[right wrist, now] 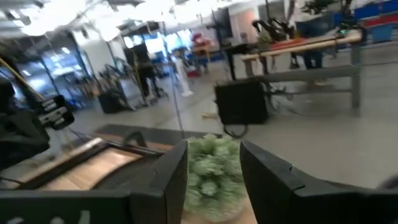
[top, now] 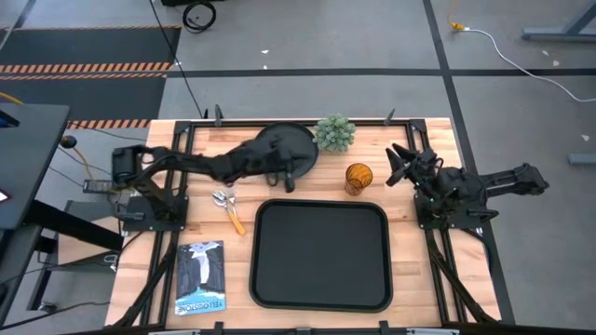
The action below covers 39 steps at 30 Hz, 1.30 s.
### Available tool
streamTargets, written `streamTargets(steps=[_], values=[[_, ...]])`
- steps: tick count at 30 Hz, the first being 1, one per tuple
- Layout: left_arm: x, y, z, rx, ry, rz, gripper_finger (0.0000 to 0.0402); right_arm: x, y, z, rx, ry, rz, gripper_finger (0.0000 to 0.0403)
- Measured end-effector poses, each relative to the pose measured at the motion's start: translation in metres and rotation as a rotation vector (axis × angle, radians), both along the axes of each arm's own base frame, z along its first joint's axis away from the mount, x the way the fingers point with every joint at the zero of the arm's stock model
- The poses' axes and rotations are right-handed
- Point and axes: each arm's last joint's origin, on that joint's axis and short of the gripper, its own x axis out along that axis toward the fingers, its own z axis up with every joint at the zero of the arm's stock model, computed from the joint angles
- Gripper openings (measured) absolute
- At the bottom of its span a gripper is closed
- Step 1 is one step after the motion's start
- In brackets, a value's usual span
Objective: Pick and place plate/cup/fork/spoon on tray
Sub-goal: Put the gold orange cup on the black tray
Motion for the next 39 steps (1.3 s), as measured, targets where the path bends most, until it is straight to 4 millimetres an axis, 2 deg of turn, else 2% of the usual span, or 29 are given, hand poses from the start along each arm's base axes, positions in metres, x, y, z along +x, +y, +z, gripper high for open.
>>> streamTargets(steps=[6,12,18,24,31,39], values=[[0.040,0.018,0.001,-0.034,0.181,-0.056,0.0011,-0.004,-0.006,0.008,0.099,0.134,-0.050,0.0153],[0.067,0.024,0.007,-0.065,0.288,-0.179,0.0011,-0.008,-0.012,-0.001,0.280,0.213,-0.041,0.0153],[0.082,0.025,0.010,-0.053,0.343,-0.216,0.0011,-0.004,-0.017,-0.013,0.427,0.296,-0.005,0.0153],[0.095,0.015,0.013,-0.040,0.347,-0.246,0.0011,0.001,-0.021,-0.018,0.508,0.287,-0.019,0.0153],[0.119,0.008,0.023,-0.003,0.376,-0.287,0.0011,0.006,-0.026,-0.021,0.528,0.299,-0.068,0.0153],[0.135,0.010,0.021,-0.015,0.434,-0.295,0.0011,0.012,-0.028,-0.024,0.547,0.332,-0.046,0.0153]])
